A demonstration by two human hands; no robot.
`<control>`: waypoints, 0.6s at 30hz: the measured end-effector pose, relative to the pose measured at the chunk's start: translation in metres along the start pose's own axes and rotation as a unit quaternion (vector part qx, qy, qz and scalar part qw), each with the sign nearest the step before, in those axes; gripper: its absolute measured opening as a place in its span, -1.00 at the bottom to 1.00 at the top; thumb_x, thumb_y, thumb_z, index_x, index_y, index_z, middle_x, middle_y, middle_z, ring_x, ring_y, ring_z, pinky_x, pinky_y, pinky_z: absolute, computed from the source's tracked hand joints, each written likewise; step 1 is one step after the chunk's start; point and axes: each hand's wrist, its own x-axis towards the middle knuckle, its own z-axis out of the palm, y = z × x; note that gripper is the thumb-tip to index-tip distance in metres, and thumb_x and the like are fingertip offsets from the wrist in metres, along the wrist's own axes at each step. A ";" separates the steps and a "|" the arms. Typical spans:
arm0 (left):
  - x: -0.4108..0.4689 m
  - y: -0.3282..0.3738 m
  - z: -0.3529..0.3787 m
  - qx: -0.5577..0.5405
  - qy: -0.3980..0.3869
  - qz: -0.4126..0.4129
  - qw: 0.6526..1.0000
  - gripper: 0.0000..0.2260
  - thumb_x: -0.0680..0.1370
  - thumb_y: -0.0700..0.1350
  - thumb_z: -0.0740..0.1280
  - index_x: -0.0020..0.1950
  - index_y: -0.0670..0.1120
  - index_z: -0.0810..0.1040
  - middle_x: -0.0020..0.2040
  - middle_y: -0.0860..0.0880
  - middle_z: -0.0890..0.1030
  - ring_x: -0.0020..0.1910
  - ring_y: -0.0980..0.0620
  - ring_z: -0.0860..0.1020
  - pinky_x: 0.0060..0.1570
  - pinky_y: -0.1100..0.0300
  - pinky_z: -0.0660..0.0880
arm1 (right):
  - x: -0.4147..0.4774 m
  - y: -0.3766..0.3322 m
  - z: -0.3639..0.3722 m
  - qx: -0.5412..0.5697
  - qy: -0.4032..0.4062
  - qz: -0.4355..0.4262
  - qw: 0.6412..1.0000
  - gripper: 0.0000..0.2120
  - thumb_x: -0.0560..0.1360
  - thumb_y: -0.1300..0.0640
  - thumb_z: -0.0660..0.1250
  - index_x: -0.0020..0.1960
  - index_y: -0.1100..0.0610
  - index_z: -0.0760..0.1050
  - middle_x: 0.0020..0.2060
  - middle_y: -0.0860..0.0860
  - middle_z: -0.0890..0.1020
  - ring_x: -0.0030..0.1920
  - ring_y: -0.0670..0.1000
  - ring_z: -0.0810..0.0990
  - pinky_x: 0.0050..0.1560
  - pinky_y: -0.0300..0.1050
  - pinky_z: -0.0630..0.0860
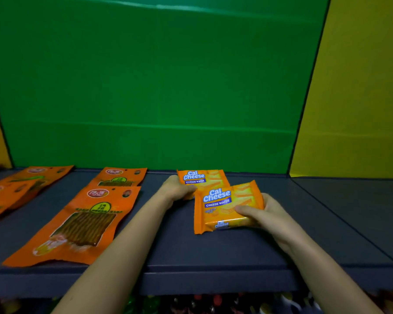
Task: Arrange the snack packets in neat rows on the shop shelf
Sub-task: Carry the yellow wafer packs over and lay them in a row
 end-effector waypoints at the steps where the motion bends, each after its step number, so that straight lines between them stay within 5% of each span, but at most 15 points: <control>1: 0.005 0.000 0.000 -0.010 0.006 -0.008 1.000 -0.92 0.47 -0.24 0.37 -0.21 -0.12 0.52 0.00 -0.17 0.61 -0.23 -0.01 0.57 -0.17 0.21 0.54 | 0.005 0.000 0.003 -0.017 -0.011 0.004 1.000 -0.69 0.35 0.18 0.47 0.01 0.05 0.43 0.02 0.08 0.64 0.00 0.04 0.63 0.07 0.00 0.56; 5: 0.025 0.001 -0.001 -0.010 0.034 -0.033 0.999 -0.72 0.43 -0.18 0.43 0.10 -0.23 0.55 0.14 -0.18 0.60 0.10 -0.13 0.58 0.17 0.01 0.50 | 0.018 -0.004 0.012 -0.145 -0.019 -0.001 0.989 -0.64 0.37 0.00 0.45 0.09 0.09 0.45 0.09 0.05 0.61 0.11 0.06 0.57 0.22 0.04 0.46; 11: 0.045 0.005 -0.001 -0.016 0.032 -0.046 0.998 -0.76 0.40 -0.18 0.47 0.00 -0.25 0.57 0.04 -0.25 0.63 -0.11 -0.07 0.55 0.10 0.01 0.52 | 0.033 -0.009 0.017 -0.375 -0.032 -0.011 0.926 -0.46 0.40 -0.30 0.26 0.16 0.10 0.42 0.15 0.06 0.56 0.17 0.11 0.51 0.11 -0.06 0.42; 15: 0.054 0.005 0.000 -0.001 0.033 -0.047 0.998 -0.81 0.39 -0.16 0.48 -0.14 -0.25 0.57 -0.11 -0.22 0.61 -0.13 -0.11 0.55 0.06 0.00 0.52 | 0.041 -0.004 0.023 -0.440 -0.006 -0.032 0.897 -0.38 0.42 -0.37 0.15 0.21 0.11 0.38 0.17 0.10 0.54 0.19 0.16 0.49 0.10 -0.02 0.42; 18: 0.060 0.003 0.000 0.014 0.044 -0.042 0.998 -0.72 0.38 -0.15 0.49 -0.04 -0.31 0.57 0.01 -0.27 0.64 0.00 -0.18 0.60 0.14 -0.07 0.52 | 0.041 -0.001 0.028 -0.455 0.020 -0.046 0.889 -0.37 0.43 -0.38 0.10 0.21 0.12 0.37 0.14 0.12 0.55 0.18 0.19 0.50 0.08 0.03 0.44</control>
